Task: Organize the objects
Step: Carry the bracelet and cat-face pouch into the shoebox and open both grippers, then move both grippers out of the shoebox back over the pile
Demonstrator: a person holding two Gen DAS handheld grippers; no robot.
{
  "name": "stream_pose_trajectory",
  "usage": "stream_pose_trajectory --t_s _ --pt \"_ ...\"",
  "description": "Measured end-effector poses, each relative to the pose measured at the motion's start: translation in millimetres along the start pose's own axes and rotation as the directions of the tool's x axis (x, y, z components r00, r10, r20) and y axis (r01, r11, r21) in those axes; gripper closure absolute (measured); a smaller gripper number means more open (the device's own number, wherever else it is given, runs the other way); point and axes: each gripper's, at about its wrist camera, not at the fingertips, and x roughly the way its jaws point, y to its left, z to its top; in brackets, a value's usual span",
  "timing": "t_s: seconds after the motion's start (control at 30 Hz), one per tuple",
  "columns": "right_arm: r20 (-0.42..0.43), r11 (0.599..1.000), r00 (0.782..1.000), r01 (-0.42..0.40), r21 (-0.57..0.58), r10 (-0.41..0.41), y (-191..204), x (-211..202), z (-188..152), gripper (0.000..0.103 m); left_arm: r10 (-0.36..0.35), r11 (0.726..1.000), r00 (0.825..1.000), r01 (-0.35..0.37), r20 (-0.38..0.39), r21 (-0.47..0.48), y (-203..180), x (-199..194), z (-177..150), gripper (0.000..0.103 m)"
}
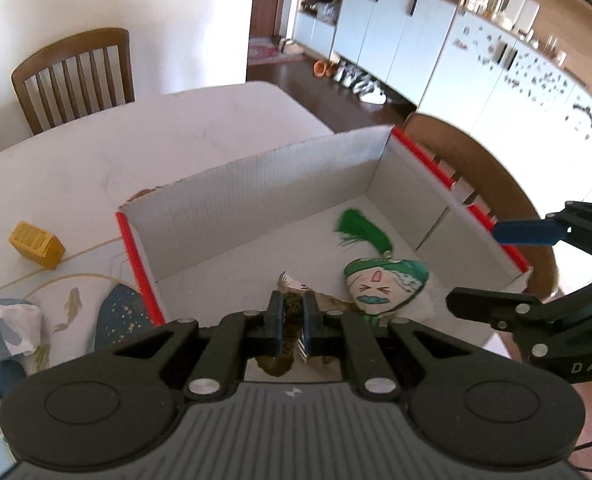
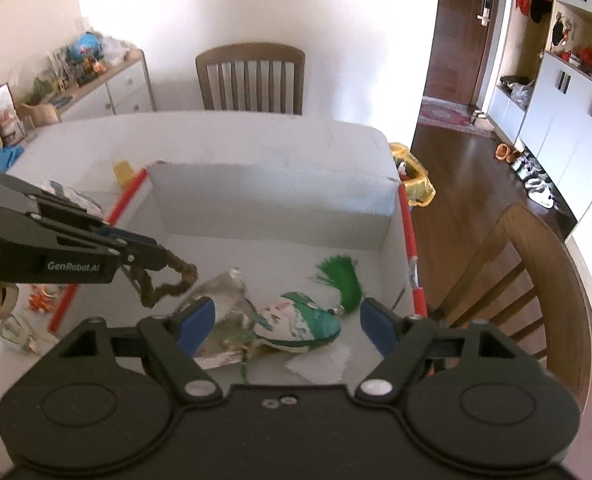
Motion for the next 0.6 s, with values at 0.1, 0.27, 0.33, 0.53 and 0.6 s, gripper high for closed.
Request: stream_pose_trajectory --t_s 0.1,0.27,0.33,0.53,0.6 --pt "0.019 1.0 1.0 -0.01 0.015 0.009 10 -9 1 0.023 -0.015 1.0 0.999 0.015 0.028 0.0 2 -16 -4 0.095" --pt "0.044 1.0 0.999 0.0 0.016 -0.001 27 -20 2 0.02 -0.032 0.999 0.998 0.03 0.057 0.025 4 -35 -10 0.091" --pt "0.052 1.0 0.999 0.008 0.014 -0.009 33 -24 3 0.02 -0.041 0.998 0.998 0.039 0.047 0.039 6 -36 -11 0.087" --pt "0.064 0.999 0.998 0.016 0.043 -0.019 44 -32 3 0.019 -0.082 0.996 0.996 0.08 0.044 0.047 14 -43 -20 0.085" --pt "0.071 0.999 0.997 0.018 0.05 -0.022 48 -37 2 0.019 -0.093 0.995 0.994 0.09 0.054 0.05 18 -50 -24 0.081"
